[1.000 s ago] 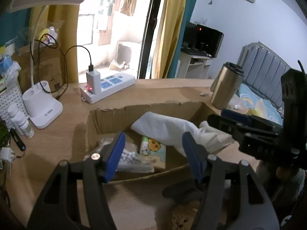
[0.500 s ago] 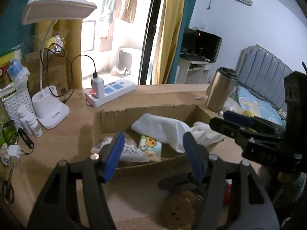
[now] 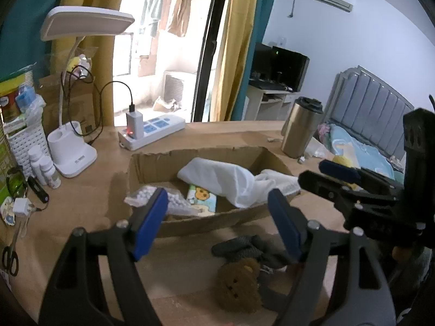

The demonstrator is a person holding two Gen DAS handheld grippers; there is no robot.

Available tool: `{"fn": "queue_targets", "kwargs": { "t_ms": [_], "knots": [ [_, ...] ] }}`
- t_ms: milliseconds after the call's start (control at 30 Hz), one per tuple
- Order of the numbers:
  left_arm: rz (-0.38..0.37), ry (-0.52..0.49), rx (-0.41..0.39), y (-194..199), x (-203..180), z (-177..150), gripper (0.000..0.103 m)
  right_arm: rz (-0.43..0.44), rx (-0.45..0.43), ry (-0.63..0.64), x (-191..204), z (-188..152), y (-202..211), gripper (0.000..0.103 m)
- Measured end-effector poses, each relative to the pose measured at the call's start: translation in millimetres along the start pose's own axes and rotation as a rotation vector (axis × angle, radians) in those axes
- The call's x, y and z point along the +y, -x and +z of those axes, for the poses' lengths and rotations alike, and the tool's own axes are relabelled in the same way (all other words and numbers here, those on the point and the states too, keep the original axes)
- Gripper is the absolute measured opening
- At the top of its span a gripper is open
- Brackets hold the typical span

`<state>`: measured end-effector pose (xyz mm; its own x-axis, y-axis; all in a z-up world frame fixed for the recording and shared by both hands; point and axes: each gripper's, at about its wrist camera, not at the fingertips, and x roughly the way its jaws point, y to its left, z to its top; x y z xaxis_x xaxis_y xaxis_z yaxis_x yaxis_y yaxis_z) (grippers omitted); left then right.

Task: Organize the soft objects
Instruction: 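Withdraw both tools from the box toward the teddy bear and red pouch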

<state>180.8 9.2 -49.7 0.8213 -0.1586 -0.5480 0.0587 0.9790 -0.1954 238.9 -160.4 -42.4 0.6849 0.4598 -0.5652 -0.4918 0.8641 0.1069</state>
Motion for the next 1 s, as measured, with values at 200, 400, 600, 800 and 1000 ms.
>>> {"fn": "queue_targets", "kwargs": {
  "t_ms": [200, 400, 600, 800, 1000],
  "knots": [
    [-0.005, 0.004, -0.004, 6, -2, -3, 0.086, 0.002, -0.004, 0.003, -1, -5, 10, 0.068],
    [0.003, -0.004, 0.002, 11, -9, -10, 0.09, -0.006, -0.007, -0.001, -4, -12, 19, 0.072],
    [0.006, 0.0, 0.009, 14, -13, -18, 0.09, -0.017, -0.006, -0.001, -6, -21, 28, 0.072],
    [0.013, -0.004, 0.02, 16, -17, -24, 0.09, -0.021, 0.003, -0.011, -9, -33, 33, 0.073],
    [0.016, -0.005, 0.046, 14, -21, -37, 0.09, -0.017, 0.022, -0.031, -14, -48, 36, 0.073]
  ]
}}
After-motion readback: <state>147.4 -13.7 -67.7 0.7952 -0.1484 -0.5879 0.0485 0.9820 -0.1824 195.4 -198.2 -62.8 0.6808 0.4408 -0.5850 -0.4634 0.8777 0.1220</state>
